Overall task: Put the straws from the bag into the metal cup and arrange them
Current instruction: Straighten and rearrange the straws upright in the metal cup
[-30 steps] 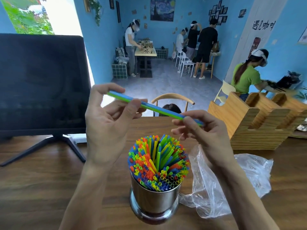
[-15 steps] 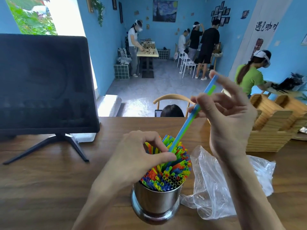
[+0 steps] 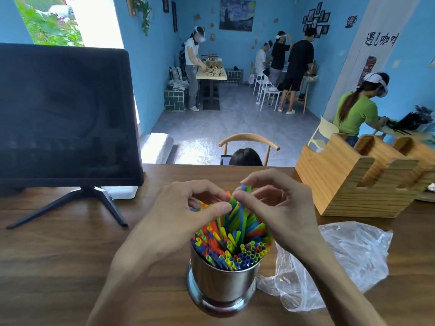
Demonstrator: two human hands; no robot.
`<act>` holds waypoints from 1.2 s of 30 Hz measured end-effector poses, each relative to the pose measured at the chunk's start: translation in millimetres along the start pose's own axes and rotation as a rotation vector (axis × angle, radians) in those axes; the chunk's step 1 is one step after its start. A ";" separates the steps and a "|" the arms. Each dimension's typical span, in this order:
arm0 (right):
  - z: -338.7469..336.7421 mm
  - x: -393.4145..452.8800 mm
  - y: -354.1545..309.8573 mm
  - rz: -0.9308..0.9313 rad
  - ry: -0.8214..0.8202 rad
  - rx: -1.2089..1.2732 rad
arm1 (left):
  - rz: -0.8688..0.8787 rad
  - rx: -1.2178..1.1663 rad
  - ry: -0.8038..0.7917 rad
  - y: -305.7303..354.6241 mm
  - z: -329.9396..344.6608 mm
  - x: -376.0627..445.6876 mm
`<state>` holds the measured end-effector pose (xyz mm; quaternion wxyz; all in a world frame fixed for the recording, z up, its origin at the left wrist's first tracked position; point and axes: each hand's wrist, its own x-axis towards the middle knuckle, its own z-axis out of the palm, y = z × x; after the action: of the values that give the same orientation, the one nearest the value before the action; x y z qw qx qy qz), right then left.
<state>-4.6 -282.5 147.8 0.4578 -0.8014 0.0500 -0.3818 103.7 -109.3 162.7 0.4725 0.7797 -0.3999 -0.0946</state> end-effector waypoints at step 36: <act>-10.7 18.3 -12.3 0.059 0.154 0.542 | 0.109 -0.111 -0.010 2.5 1.0 4.8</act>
<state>-2.1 -290.7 170.8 0.6612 -0.6165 0.0037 -0.4275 104.9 -114.0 165.3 0.5174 0.7289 -0.4382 -0.0944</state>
